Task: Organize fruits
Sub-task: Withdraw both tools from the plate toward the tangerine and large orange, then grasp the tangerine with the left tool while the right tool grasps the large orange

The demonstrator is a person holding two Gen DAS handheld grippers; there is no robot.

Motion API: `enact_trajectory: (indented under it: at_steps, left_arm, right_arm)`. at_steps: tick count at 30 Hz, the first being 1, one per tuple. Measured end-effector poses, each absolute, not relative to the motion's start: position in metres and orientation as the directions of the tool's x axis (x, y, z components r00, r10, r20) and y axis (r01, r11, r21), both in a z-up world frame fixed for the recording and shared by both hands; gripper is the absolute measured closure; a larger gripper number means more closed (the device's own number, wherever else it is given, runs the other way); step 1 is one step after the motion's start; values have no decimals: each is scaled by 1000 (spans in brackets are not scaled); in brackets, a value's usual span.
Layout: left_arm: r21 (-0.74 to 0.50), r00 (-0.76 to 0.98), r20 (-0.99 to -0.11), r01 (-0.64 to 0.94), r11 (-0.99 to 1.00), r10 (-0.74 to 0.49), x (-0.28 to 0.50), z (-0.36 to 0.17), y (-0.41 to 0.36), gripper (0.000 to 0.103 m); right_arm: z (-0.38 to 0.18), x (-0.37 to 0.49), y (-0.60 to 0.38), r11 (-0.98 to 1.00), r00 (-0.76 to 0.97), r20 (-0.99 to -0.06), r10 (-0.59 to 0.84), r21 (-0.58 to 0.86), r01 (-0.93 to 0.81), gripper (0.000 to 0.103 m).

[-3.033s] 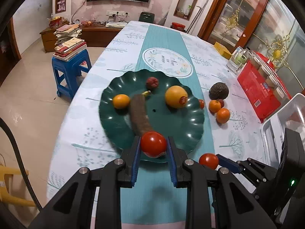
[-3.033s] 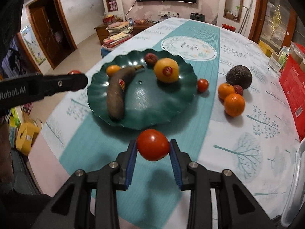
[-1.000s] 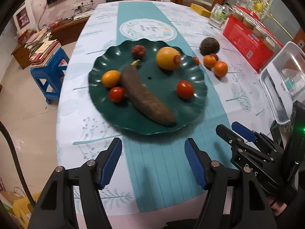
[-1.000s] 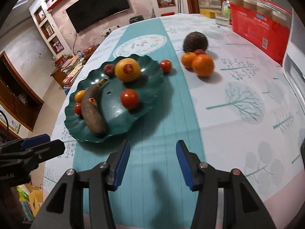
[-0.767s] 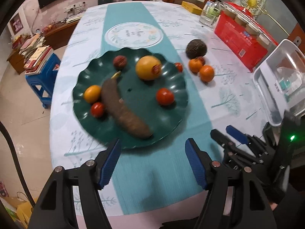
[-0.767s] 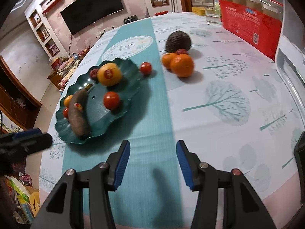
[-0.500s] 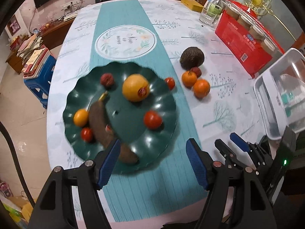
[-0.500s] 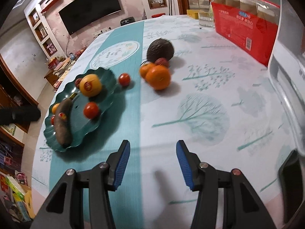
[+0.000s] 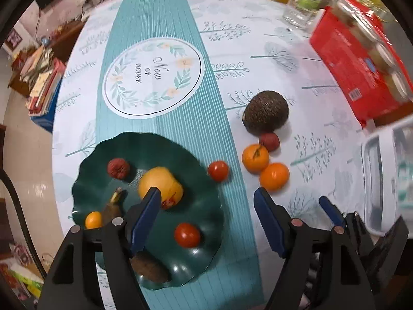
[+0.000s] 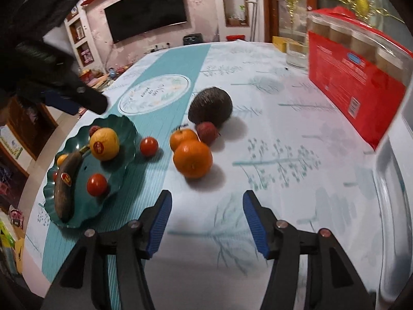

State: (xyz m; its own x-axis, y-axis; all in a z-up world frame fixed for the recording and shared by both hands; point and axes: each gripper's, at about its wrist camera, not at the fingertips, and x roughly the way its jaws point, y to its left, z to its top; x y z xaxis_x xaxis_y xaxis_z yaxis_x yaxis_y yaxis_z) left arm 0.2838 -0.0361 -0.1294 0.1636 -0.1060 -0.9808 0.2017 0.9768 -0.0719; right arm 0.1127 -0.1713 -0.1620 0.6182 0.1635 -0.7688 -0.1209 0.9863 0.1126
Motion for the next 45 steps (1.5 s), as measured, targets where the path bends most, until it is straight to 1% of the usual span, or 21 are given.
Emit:
enact_trajectory:
  at_steps: [4,13,22,25,28,30,32,34,36,38,40,45]
  left_arm:
    - [-83,109,-989,178,980,-104,306,-148,-49,30]
    - [-106,0,-994,171,980,-107,330,-188,-83,30]
    - [-146,-67,-988,163,976,-137,336,-219,-102,32]
    - [-136,-66,-990,177,975,-126,338,-221,-109,35]
    - [-139,-73,-989,180,974,-128,340,-224,-114,42]
    - [-137,-80,-989,186,973,-124,341,-227,-119,50]
    - [-145,-94,-987,187,972,-129,341,-231,-124,54]
    - [-148,-105,-986,183,972,-130,341,-235,-128,55]
    - [-147,-112,-985,179,973,-129,344,-238,-130,58]
    - [-148,-117,-985,176,973,-128,343,-241,-133,59]
    - [-133,-118,-987,178,975,-113,342,-243,-136,64]
    - [-139,-116,-986,157,978,-122,341,-247,-140,64]
  right_arm:
    - [-166,128,-166,980,630,-754,186,96,-174,42]
    - [-184,150,-160,966,615,-757,222,82,-247,42]
    - [-200,162,-158,952,590,-758,278,137,-272,42]
    - [-206,165,-158,946,572,-765,297,156,-283,42]
    - [-208,167,-158,943,569,-762,308,164,-290,42]
    - [-209,168,-158,941,568,-762,312,167,-294,45]
    - [-210,168,-157,943,572,-762,302,151,-296,52]
    - [-210,166,-156,943,576,-763,294,134,-305,56]
    - [-210,166,-158,941,574,-763,298,136,-309,56]
    - [-209,165,-160,940,569,-764,305,145,-310,56]
    - [-209,165,-161,939,564,-765,310,151,-310,57]
    - [-208,163,-163,938,554,-772,313,160,-307,57]
